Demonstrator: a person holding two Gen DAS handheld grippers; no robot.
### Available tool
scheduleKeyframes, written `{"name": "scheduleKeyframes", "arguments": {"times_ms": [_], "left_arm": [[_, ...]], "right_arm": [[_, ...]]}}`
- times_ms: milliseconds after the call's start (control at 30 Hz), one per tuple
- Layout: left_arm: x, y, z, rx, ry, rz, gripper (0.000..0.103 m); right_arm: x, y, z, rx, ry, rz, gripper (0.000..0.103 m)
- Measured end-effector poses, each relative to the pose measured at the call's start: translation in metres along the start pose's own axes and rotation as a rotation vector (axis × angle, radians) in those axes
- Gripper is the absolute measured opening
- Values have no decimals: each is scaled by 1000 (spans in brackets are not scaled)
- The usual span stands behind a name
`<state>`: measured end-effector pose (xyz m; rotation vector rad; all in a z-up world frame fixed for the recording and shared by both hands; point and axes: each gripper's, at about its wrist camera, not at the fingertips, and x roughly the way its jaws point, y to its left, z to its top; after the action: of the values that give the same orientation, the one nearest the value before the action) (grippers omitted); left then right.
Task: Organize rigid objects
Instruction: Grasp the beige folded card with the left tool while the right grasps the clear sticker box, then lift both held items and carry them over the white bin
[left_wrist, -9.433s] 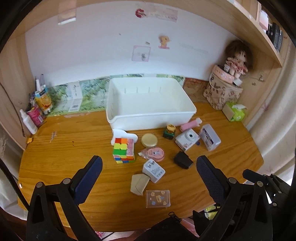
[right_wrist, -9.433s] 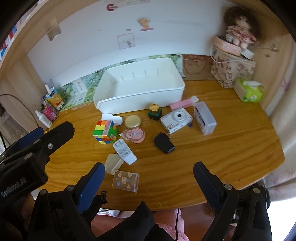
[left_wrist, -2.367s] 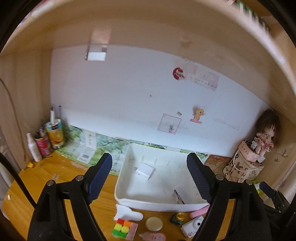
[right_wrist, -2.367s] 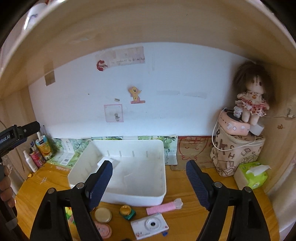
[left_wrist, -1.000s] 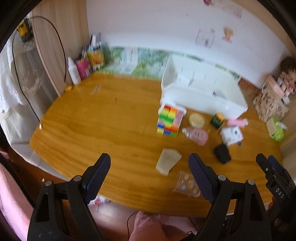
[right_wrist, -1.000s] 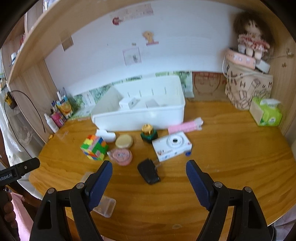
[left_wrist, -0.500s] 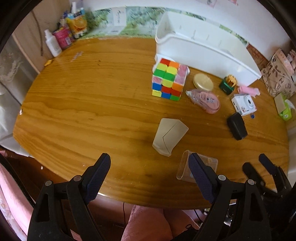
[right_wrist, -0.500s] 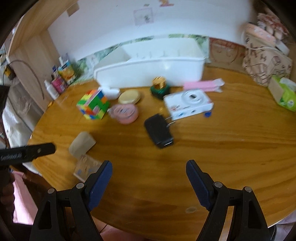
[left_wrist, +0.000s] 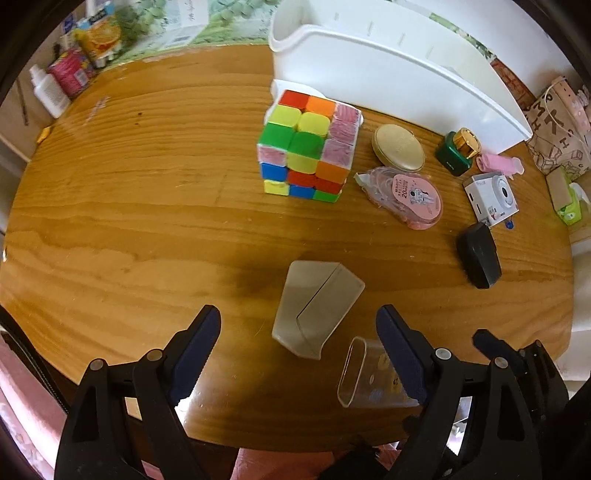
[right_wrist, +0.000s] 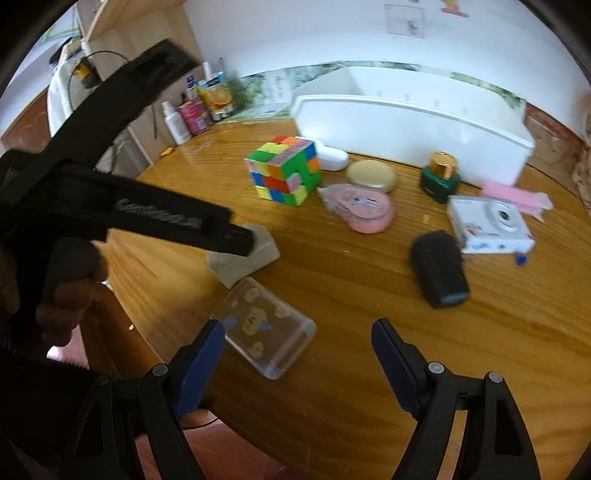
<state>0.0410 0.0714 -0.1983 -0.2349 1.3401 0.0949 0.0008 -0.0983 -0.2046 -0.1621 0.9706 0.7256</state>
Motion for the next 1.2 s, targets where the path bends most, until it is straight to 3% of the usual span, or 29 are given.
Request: {"name": "scheduleKeyframes", "arguments": {"times_ms": [500,700,967,1200], "left_arm": [[24,-9,31,29,150,-22,87],[35,-5,41,7,182,-28,81],[42,-4,46,21,191,-23,54],[42,-6,46,9,183,-22,52]], "right_arm": [[33,29,9,-196,102,80,82],[43,33,12,-225,131,66,76],[42,34,9,-228,122,61,74],[39,25,9,-192,118,39,74]]}}
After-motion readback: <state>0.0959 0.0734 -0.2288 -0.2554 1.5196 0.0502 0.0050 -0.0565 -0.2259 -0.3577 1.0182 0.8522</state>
